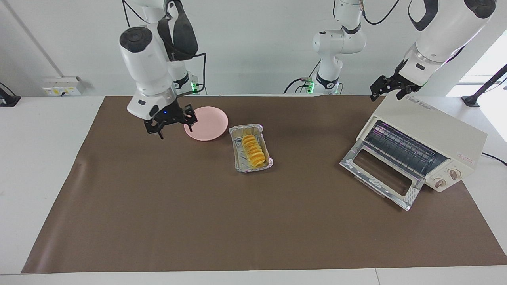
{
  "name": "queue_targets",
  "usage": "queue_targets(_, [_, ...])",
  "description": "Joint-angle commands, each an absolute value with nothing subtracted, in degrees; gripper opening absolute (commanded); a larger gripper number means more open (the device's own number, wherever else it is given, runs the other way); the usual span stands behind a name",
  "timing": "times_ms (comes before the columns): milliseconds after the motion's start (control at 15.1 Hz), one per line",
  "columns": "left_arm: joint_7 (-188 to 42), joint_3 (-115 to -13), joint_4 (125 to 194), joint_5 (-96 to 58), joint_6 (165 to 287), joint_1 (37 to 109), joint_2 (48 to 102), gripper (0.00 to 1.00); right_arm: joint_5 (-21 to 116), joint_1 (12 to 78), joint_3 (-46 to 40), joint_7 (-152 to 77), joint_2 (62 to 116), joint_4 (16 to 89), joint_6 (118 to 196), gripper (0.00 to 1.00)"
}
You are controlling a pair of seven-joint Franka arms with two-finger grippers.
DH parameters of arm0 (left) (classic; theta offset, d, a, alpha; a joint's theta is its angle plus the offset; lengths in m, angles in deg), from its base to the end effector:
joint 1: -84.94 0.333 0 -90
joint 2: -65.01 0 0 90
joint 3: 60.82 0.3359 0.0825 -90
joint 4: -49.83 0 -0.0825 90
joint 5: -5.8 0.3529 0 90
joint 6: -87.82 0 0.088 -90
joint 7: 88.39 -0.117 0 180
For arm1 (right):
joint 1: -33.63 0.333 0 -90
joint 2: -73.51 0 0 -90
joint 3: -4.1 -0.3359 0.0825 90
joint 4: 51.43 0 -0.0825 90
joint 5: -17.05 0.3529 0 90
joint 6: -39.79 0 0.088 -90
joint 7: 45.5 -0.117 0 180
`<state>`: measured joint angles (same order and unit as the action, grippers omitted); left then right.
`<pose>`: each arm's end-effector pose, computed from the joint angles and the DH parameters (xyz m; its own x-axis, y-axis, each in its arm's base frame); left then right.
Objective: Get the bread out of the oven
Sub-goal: 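Reach the right gripper toward the bread in the foil tray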
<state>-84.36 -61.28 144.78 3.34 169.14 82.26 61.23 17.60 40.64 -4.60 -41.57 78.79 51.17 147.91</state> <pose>0.4803 -0.0320 0.6187 0.9848 0.0099 -0.1735 0.0154 -0.9994 0.0303 0.5421 0.1503 0.5140 0.9430 0.3326 0.0068 0.3327 -0.9428 -0.0226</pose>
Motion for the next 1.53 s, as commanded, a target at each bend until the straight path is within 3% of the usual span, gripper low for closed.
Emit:
queue_targets(0, [-84.8, -61.3, 145.7, 4.4, 170.1, 82.1, 60.3, 1.0, 18.5, 43.8, -4.3, -39.6, 81.4, 55.2, 154.5, 1.0])
queue_targets(199, [-84.8, -61.2, 145.7, 4.4, 170.1, 82.1, 60.3, 1.0, 18.5, 46.8, -4.4, -44.5, 82.6, 60.4, 162.3, 1.0])
queue_targets(598, [-84.8, -61.3, 145.7, 4.5, 170.1, 82.1, 60.3, 1.0, 18.6, 53.7, -4.4, -61.0, 89.1, 60.8, 167.0, 1.0])
queue_targets(864, [-84.8, -61.3, 145.7, 4.5, 170.1, 82.1, 60.3, 1.0, 19.3, 54.4, -4.4, -63.6, 89.2, 64.1, 169.4, 1.0])
queue_targets(930, [-84.8, -61.3, 145.7, 4.5, 170.1, 82.1, 60.3, 1.0, 22.7, 54.5, -4.4, -63.9, 89.2, 64.4, 169.5, 0.95])
queue_targets(1063, [-84.8, -61.3, 145.7, 4.4, 170.1, 82.1, 60.3, 1.0, 27.0, 54.6, -4.4, -65.5, 89.1, 64.7, 169.6, 0.63])
queue_targets(1130, [-84.8, -61.3, 145.7, 4.5, 170.1, 82.1, 60.3, 1.0, 27.3, 54.6, -4.4, -67.2, 89.1, 64.8, 169.5, 0.39])
queue_targets(1196, [-84.8, -61.3, 145.7, 4.4, 170.1, 82.1, 60.3, 1.0, 27.3, 55.1, -4.4, -69.7, 89.0, 64.8, 169.5, 0.04])
queue_targets(1262, [-84.8, -61.3, 145.7, 4.4, 170.2, 82.1, 60.3, 1.0, 27.3, 55.9, -4.4, -71.5, 89.0, 64.7, 169.6, 0.0])
queue_targets(1462, [-84.8, -61.3, 145.7, 4.4, 170.1, 82.1, 60.3, 1.0, 27.3, 55.3, -4.2, -70.3, 88.7, 64.2, 169.7, 0.0])
